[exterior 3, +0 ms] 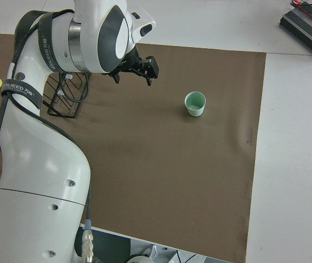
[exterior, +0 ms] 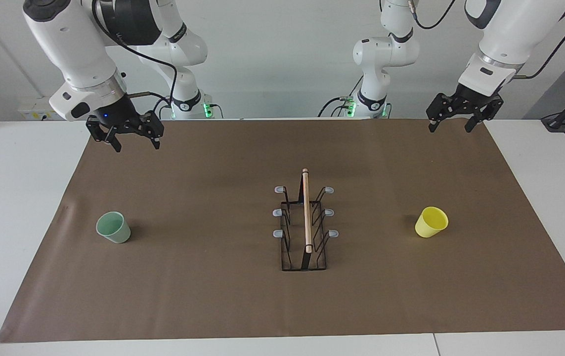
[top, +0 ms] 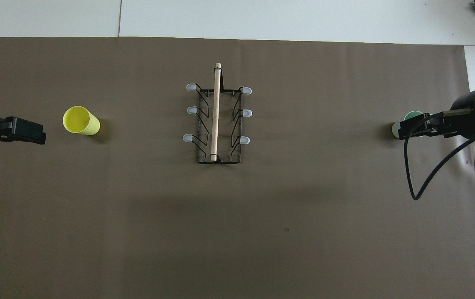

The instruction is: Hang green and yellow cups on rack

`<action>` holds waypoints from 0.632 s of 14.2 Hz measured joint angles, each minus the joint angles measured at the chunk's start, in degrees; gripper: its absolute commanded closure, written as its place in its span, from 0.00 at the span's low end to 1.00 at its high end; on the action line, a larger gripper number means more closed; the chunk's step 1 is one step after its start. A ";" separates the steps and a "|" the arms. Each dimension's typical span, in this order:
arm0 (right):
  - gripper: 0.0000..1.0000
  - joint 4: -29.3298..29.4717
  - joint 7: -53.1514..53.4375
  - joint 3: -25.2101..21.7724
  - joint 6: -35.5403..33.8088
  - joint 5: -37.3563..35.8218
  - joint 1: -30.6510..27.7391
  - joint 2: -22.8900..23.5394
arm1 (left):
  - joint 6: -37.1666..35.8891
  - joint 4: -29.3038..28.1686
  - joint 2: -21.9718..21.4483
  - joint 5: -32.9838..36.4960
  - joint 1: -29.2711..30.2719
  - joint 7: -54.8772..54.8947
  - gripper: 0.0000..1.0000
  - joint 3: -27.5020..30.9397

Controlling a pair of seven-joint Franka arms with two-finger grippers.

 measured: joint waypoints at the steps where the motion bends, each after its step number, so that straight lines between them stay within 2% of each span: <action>1: 0.00 0.00 0.00 -0.01 -0.02 0.00 -0.29 0.00 | 0.00 0.00 0.00 0.00 0.00 0.01 0.00 -0.01; 9: 0.00 0.04 0.00 0.01 -0.03 0.00 -0.46 0.08 | 0.00 0.00 0.00 0.00 -0.08 0.02 0.00 -0.36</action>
